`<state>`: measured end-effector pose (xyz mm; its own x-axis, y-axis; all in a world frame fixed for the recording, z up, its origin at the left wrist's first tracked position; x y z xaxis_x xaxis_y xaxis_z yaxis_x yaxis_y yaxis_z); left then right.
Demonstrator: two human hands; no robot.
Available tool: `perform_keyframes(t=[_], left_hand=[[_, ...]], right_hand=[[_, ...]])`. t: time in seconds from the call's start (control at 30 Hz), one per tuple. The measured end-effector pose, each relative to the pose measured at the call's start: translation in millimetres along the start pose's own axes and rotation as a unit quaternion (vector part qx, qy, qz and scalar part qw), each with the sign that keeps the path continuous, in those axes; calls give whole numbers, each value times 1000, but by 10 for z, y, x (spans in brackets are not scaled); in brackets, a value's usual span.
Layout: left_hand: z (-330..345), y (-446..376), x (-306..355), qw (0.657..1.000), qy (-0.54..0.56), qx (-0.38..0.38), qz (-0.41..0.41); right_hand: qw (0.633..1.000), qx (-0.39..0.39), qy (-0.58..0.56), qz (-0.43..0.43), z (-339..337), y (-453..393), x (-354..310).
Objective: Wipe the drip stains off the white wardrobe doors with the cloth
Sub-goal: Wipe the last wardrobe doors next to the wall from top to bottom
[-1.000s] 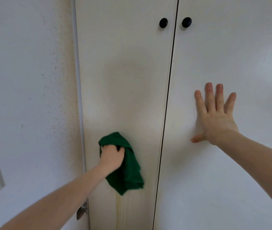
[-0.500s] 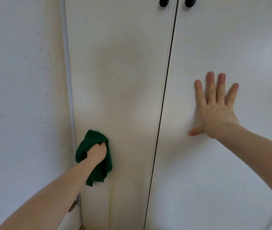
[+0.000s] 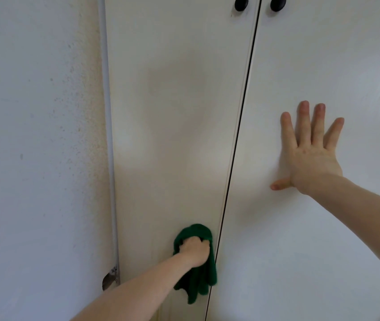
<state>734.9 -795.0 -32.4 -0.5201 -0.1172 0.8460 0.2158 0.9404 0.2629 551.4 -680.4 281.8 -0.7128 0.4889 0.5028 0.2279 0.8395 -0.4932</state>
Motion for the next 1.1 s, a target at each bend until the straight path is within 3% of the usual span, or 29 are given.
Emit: perform_keyframes(t=[0.13, 0.27, 0.5, 0.7, 0.83, 1.1], left_hand=[[225, 162, 186, 994, 87, -68, -10], [47, 215, 166, 987, 143, -73, 2], [-1098, 166, 337, 983, 137, 75, 102], [-1965, 4, 537, 970, 105, 180, 128], [-2064, -170, 531, 969, 103, 198, 109], [-1562, -327, 257, 966, 137, 206, 73]], right_hand=[[1000, -7, -1, -2, -23, 16, 17], [1000, -11, -5, -7, -35, 29, 26], [1000, -10, -7, -6, -31, 25, 46], [1000, -5, -7, -2, -27, 19, 36], [1000, 0, -1, -3, -14, 5, 33], [1000, 14, -4, -6, 19, -26, 17]])
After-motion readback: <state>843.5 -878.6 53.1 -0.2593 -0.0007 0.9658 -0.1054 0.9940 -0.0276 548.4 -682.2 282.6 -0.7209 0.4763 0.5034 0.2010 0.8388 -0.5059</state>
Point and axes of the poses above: each hand's wrist, its own y-axis away from the middle knuckle, its own z-axis out of the palm, x = y × z, the point moved 7 cm from there along -y, towards the middle knuckle, and after that the axes turned 10 degrees about y, right-handed, at the moved point
